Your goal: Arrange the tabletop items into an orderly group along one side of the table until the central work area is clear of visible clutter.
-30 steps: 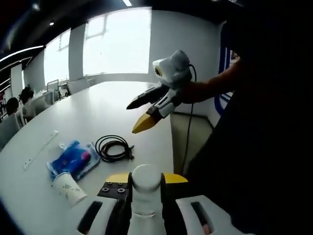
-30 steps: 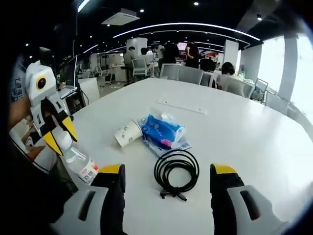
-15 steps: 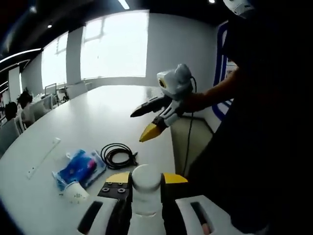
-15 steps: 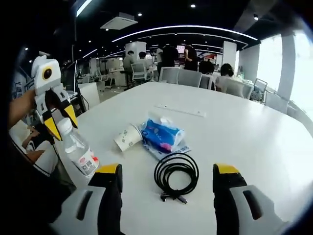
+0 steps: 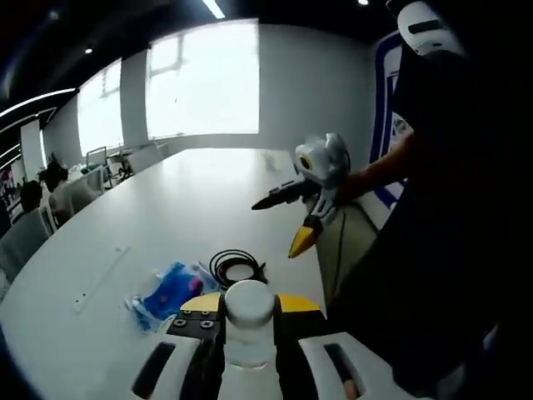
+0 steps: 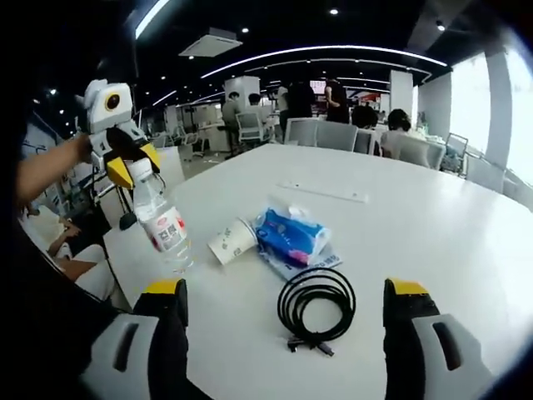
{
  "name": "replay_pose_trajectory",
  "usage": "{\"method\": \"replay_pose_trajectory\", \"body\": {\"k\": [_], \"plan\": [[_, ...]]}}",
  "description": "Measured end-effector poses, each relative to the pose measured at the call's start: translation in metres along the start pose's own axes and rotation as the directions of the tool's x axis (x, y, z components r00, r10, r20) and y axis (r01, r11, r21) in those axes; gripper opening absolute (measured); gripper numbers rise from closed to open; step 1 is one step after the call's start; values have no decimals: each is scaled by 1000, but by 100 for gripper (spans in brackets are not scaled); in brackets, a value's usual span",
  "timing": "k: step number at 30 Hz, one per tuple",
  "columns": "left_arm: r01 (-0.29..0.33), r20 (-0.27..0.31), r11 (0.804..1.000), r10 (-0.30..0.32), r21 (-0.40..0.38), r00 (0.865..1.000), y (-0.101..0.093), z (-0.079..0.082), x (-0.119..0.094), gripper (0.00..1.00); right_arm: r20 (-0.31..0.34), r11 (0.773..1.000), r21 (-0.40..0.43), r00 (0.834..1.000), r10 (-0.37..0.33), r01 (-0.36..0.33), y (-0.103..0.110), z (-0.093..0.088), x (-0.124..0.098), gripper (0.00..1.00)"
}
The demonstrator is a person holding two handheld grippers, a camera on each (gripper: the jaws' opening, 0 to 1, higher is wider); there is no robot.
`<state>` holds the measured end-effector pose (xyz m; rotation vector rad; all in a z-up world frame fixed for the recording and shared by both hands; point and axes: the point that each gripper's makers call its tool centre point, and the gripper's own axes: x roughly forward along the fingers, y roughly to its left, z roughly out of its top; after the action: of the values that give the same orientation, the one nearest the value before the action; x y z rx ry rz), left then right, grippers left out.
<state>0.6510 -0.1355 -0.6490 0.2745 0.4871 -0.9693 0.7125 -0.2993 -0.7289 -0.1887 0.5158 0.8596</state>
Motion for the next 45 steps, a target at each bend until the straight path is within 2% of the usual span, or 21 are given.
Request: {"method": "replay_pose_trajectory", "body": {"k": [11, 16, 21, 28, 36, 45], "plan": [[-96, -17, 995, 96, 9, 995, 52, 7, -32, 18, -30, 999, -13, 999, 31, -32, 6, -5, 5, 100], [-126, -17, 992, 126, -12, 992, 74, 2, -36, 18, -17, 1000, -11, 999, 27, -28, 4, -2, 8, 99], [-138, -20, 990, 137, -31, 990, 91, -3, -36, 18, -35, 999, -24, 999, 36, -37, 5, -5, 13, 99], [-138, -50, 990, 137, -29, 989, 120, -24, -35, 18, -42, 999, -28, 999, 32, -33, 1, -6, 22, 99], [-139, -69, 990, 137, -27, 988, 143, -44, -31, 18, -65, 999, -26, 998, 23, -25, -3, -10, 31, 99], [-114, -123, 993, 108, -42, 987, 158, -62, -18, 18, -84, 1000, -25, 996, 11, -13, -7, -11, 43, 99]]}}
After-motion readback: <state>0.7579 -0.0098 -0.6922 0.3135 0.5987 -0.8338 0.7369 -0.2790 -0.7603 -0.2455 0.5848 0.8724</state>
